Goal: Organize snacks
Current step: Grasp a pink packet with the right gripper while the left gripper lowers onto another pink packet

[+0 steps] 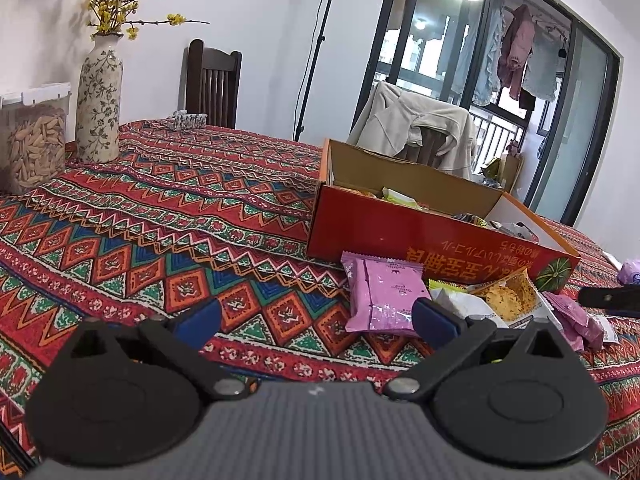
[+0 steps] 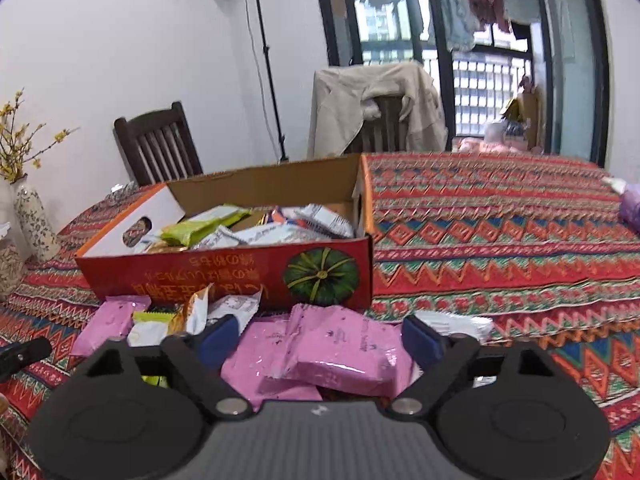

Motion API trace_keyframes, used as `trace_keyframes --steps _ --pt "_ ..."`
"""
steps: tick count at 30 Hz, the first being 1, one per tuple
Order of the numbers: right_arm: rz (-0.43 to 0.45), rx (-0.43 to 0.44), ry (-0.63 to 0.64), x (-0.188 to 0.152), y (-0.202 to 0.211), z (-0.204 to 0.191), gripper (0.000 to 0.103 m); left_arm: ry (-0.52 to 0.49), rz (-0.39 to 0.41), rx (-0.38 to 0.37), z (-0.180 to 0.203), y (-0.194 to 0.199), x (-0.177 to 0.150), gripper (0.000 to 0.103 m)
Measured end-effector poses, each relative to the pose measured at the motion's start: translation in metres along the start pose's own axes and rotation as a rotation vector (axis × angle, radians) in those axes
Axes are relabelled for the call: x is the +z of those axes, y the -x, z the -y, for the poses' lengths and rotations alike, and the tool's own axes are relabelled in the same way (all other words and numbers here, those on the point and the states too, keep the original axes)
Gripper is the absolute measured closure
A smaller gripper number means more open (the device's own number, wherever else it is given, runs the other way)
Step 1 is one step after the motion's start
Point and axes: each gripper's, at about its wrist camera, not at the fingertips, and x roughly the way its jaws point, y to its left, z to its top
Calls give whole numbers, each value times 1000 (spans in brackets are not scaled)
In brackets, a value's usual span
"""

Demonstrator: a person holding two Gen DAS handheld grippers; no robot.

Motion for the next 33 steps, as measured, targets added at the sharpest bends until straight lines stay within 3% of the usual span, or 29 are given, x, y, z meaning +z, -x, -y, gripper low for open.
trace_keyframes --steps 7,14,17,20,27,33 --pt "-57 -70 -35 -3 -29 10 21 4 -3 0 0 -1 0 0" --pt "-63 -21 -112 -13 -36 25 22 1 -3 6 0 -1 0 0" --pt "-40 -10 -122 -16 -33 27 31 3 -3 8 -1 -1 0 0" --pt "-15 -13 -119 -18 -29 27 34 2 -12 14 0 -3 0 0" --pt "113 -29 -55 -20 -8 18 35 -17 -30 58 5 -7 1 0" --pt "155 -2 -33 -19 3 17 35 -13 -89 60 14 -17 12 0"
